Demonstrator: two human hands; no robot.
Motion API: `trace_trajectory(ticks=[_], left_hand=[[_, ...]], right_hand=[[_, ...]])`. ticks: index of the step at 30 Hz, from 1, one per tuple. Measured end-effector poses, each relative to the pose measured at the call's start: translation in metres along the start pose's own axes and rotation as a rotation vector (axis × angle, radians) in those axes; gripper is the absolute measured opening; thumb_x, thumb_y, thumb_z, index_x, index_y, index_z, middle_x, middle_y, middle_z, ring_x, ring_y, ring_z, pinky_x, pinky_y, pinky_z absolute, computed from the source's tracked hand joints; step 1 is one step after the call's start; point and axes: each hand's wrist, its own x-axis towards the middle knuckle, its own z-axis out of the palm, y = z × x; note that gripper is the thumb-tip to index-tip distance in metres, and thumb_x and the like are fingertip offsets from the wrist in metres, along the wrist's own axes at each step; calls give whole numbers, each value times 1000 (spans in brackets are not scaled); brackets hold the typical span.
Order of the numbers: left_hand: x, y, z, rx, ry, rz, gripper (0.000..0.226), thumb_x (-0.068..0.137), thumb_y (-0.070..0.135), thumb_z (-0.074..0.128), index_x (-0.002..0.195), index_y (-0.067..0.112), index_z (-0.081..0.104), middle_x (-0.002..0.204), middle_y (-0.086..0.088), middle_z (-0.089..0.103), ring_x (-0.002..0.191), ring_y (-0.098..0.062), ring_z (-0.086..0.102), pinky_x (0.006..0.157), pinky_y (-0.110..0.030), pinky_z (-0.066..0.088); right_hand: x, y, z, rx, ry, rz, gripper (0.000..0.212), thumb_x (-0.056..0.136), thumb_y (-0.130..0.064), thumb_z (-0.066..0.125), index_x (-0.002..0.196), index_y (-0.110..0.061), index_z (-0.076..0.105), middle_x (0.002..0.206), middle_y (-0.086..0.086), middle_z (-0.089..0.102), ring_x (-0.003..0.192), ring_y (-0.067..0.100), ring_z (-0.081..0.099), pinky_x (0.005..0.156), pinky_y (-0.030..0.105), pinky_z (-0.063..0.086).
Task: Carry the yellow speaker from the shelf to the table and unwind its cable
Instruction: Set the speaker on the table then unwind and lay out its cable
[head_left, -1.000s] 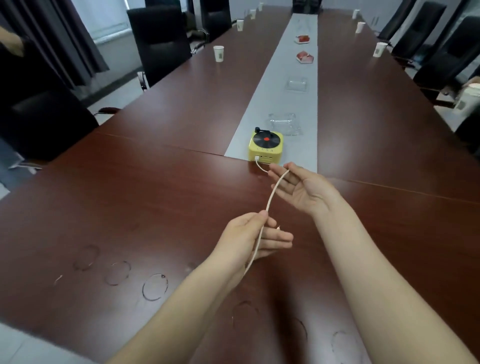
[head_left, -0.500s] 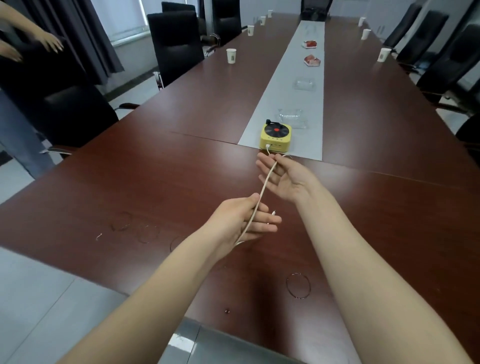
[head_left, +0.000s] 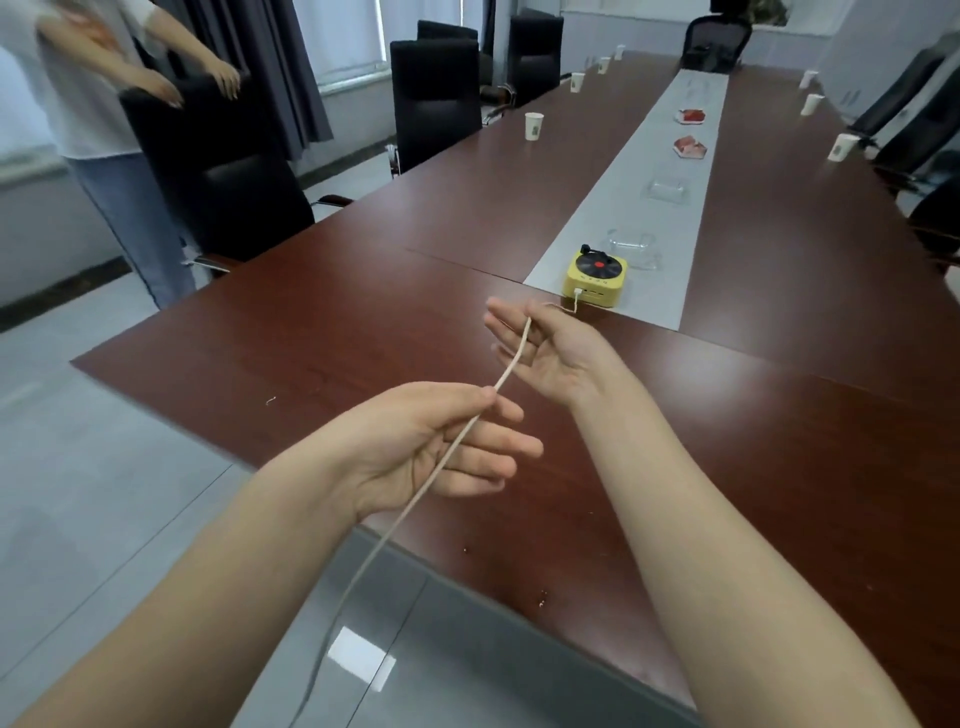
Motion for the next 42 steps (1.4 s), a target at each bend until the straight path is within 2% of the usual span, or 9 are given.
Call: trace_trajectory(ticks=[12,17,21,26,28,31,34,38,42], left_hand=[[-4,-101,-53,-35,67,-141,23,98,21,43,88,12,61,72,-6,77,57,-12,72,59,-24,58],[16,-153,-75,0,69,-214,23,98,23,42,89,16,62,80,0,78,69,-10,74,90,-33,48],[30,-184,-91,-12,93,-283,22,97,23,45,86,17,63,82,2,78,75,-11,74,107,-39,38],[44,-208,-114,32,143,-318,21,96,25,48,84,18,64,81,4,78,75,-9,74,95,-32,45],[48,-215,-120,75,171,-334,20,95,24,49,84,19,65,82,5,77,77,-10,72,87,-28,45],[56,-223,-128,143,202,-365,19,94,23,51,83,17,66,89,3,71,84,-12,67,91,-28,43],[63,-227,-133,162,236,-381,15,93,20,55,84,15,65,89,1,67,84,-11,63,82,-20,47],[70,-226,-138,212,311,-376,9,87,28,62,83,21,67,97,-1,62,93,-15,53,74,-26,38],[76,-215,-134,264,349,-346,20,91,32,57,93,14,67,98,-4,60,86,-15,52,61,-22,33]], right_hand=[[-14,104,-15,-106,201,107,21,99,-19,38,85,-17,52,60,-6,74,57,4,71,73,28,46],[-3,146,-27,-175,272,134,18,98,-19,39,88,-18,54,61,-8,74,62,6,71,93,35,42],[5,172,-36,-217,320,164,18,98,-17,39,88,-18,54,70,-5,73,76,12,67,93,35,42],[15,193,-45,-378,373,174,17,97,-16,40,86,-18,53,79,0,70,73,12,66,77,26,47],[20,199,-47,-496,398,176,19,96,-17,44,80,-17,53,65,-4,70,59,9,66,72,23,46],[25,204,-50,-688,420,181,24,94,-16,49,71,-11,54,43,-5,64,38,6,61,55,23,43],[28,205,-52,-854,422,199,30,92,-20,53,64,-10,55,52,2,66,46,16,62,54,26,47],[32,205,-54,-928,423,234,29,90,-23,57,64,-12,55,41,-3,62,36,9,57,51,24,46],[30,200,-55,-887,436,256,26,91,-20,56,66,-13,55,59,2,65,48,13,58,50,22,42]])
